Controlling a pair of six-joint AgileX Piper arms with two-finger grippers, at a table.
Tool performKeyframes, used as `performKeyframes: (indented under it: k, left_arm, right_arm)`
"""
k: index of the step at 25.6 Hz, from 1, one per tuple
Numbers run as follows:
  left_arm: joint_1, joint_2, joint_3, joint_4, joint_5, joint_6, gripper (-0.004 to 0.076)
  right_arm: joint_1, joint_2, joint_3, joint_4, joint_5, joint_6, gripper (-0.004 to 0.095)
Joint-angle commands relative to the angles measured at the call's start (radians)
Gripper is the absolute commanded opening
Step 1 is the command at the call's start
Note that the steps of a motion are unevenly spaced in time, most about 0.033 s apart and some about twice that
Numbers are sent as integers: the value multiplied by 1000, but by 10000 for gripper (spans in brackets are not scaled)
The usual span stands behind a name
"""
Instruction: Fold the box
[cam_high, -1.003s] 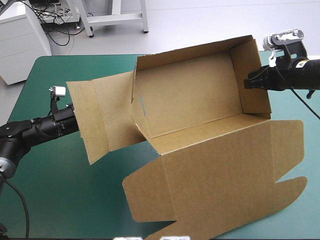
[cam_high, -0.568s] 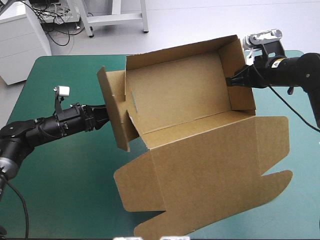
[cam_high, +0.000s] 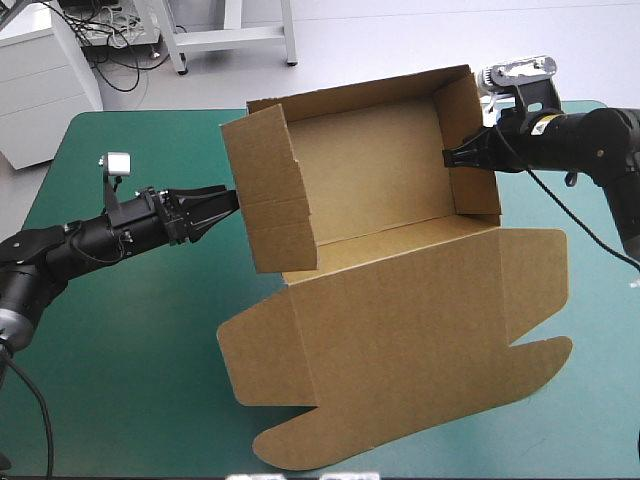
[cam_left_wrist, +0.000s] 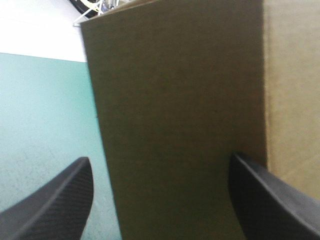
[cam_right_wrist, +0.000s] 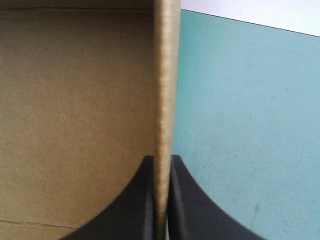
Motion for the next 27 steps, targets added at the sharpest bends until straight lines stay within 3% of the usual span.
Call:
performKeyframes:
  k: [1, 3, 9, 16, 22, 27]
  left_arm:
    - [-40, -23, -76, -87, 107, -7, 538]
    - [-65, -4, -106, -79, 94, -26, 538]
    - [-86, 1, -116, -10, 35, -45, 538]
    - [-161, 1, -145, 64, -147, -108, 538]
    - [-271, 3, -315, 425, -363, -379, 538]
    - [-414, 37, -477, 941, -443, -791, 536]
  right_arm:
    - [22, -33, -25, 30, -86, 21, -16]
    - [56, -33, -25, 17, -107, 47, -16]
    - [138, -33, -25, -166, -150, 197, -16]
    - [138, -33, -25, -179, -160, 248, -15]
    - [138, -33, -25, -195, -158, 280, -16]
    - [138, -25, -25, -191, -158, 299, -16]
